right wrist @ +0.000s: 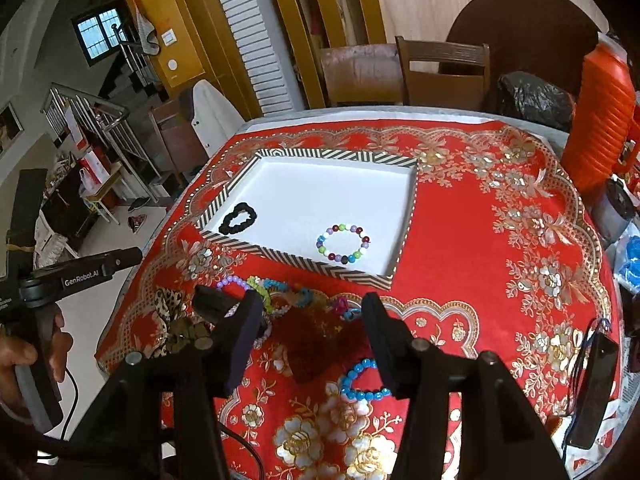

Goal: Organize jewelry
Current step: 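Grasp the leopard-print bow scrunchie and brown scrunchie with the left tool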

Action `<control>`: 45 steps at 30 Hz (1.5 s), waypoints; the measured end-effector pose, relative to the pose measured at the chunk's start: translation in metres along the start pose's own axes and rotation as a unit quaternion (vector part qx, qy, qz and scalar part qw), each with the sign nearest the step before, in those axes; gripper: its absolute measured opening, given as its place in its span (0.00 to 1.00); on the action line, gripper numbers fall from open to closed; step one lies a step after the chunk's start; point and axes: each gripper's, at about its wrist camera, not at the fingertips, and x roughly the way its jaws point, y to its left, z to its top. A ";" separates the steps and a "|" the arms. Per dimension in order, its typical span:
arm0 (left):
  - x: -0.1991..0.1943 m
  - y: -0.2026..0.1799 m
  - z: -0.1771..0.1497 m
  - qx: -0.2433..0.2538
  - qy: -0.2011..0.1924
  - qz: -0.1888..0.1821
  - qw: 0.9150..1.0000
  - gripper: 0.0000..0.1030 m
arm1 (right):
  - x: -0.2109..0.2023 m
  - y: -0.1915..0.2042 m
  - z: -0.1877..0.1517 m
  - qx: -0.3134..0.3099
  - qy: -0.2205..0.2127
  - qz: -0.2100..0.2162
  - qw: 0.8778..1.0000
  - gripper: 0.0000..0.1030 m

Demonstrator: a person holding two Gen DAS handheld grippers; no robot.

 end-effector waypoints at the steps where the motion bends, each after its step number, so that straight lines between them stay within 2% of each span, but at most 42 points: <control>1: -0.001 -0.001 -0.001 0.001 0.000 0.001 1.000 0.19 | -0.001 0.001 -0.001 -0.004 0.000 -0.005 1.000 0.57; 4: -0.003 -0.001 -0.005 0.000 -0.001 0.002 1.000 0.19 | -0.003 0.005 -0.003 -0.018 -0.001 -0.007 1.000 0.58; 9: -0.006 -0.001 -0.009 -0.004 -0.003 0.003 1.000 0.19 | -0.005 0.003 -0.005 -0.012 0.003 0.003 1.000 0.58; 22: -0.008 -0.004 -0.012 0.000 -0.001 0.006 1.000 0.19 | -0.004 0.004 -0.007 -0.015 0.008 -0.008 1.000 0.59; 45: 0.000 0.007 -0.011 -0.008 0.017 -0.001 1.000 0.19 | 0.006 0.006 -0.008 -0.011 0.022 -0.003 1.000 0.60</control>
